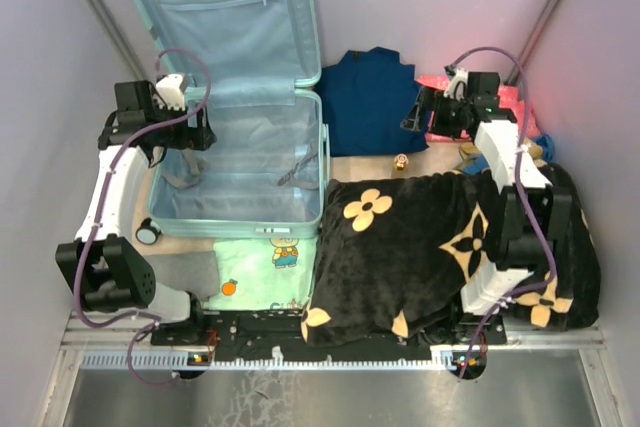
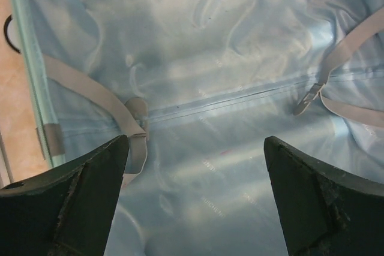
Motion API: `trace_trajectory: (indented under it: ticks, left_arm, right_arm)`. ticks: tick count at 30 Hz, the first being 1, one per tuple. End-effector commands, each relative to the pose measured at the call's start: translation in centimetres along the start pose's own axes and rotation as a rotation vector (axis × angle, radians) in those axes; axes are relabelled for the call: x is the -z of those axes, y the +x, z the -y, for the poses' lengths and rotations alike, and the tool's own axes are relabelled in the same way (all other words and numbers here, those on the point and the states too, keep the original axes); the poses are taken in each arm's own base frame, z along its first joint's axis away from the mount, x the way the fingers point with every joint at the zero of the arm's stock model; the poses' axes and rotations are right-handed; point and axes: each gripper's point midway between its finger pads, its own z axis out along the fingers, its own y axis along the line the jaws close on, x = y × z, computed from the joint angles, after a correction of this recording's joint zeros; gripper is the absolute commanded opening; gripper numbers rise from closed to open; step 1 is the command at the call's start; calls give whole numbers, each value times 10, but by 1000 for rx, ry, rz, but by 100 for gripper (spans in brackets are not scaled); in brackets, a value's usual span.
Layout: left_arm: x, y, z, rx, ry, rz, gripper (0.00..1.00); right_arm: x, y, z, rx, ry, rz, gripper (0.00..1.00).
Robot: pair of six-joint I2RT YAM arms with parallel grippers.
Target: Pack the luggage
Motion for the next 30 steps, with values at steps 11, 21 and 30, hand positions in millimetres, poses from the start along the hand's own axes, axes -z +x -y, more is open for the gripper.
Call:
trace_trajectory:
  ticks: [11, 21, 30]
  left_arm:
    - [-15, -20, 46, -208, 146, 29, 100]
    - [-38, -52, 97, -388, 324, 73, 100]
    - [-102, -89, 261, -800, 643, 260, 99]
  right_arm:
    - [-90, 6, 61, -189, 95, -85, 99]
    - [-112, 7, 84, -234, 156, -84, 99]
    - [-99, -6, 77, -219, 118, -68, 99]
